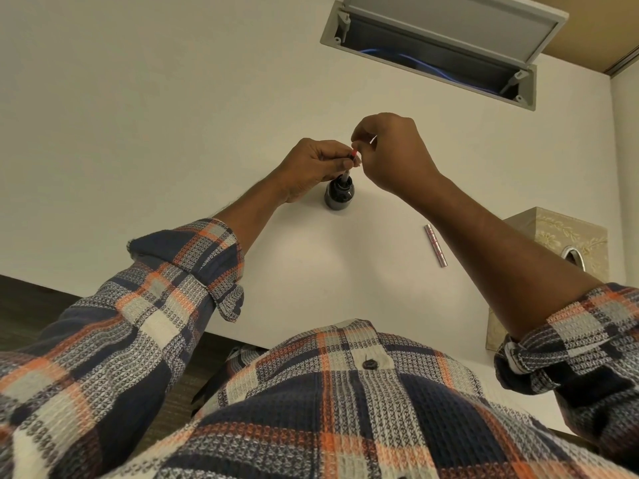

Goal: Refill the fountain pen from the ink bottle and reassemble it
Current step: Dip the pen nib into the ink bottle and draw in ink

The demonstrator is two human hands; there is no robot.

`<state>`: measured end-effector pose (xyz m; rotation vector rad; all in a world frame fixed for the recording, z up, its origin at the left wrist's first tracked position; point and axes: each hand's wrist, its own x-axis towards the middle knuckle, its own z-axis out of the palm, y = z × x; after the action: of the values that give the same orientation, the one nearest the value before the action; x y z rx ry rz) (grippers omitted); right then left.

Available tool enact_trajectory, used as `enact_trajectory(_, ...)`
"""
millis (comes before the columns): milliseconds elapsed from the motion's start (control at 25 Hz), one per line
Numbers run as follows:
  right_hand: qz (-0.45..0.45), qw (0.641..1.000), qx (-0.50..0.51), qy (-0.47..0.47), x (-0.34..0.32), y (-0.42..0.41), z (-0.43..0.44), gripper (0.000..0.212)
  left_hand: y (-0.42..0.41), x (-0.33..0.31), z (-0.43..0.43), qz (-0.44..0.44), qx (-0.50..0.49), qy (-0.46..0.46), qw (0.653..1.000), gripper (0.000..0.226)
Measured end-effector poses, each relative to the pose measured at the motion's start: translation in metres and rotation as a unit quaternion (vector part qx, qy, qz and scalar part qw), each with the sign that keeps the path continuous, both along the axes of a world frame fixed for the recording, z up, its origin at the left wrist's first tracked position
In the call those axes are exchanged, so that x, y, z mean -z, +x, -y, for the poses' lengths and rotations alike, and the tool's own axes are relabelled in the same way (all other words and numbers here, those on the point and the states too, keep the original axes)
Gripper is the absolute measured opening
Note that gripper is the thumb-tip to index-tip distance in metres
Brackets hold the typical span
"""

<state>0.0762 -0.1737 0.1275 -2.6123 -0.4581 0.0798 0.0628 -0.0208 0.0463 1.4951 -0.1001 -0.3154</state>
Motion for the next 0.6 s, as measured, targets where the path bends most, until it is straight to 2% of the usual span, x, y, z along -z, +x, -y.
enact_trajectory(400, 0.003, 1.000, 0.003, 0.000, 0.0035, 0.0009, 0.0014, 0.021, 0.0000, -0.0025, 0.0001, 0.001, 0.002, 0.000, 1.000, 0.017)
enact_trajectory(600, 0.000, 1.000, 0.002, 0.007, 0.0010, -0.0005, 0.0019, 0.016, -0.0005, -0.0035, 0.0004, 0.000, 0.003, 0.006, 1.000, 0.017)
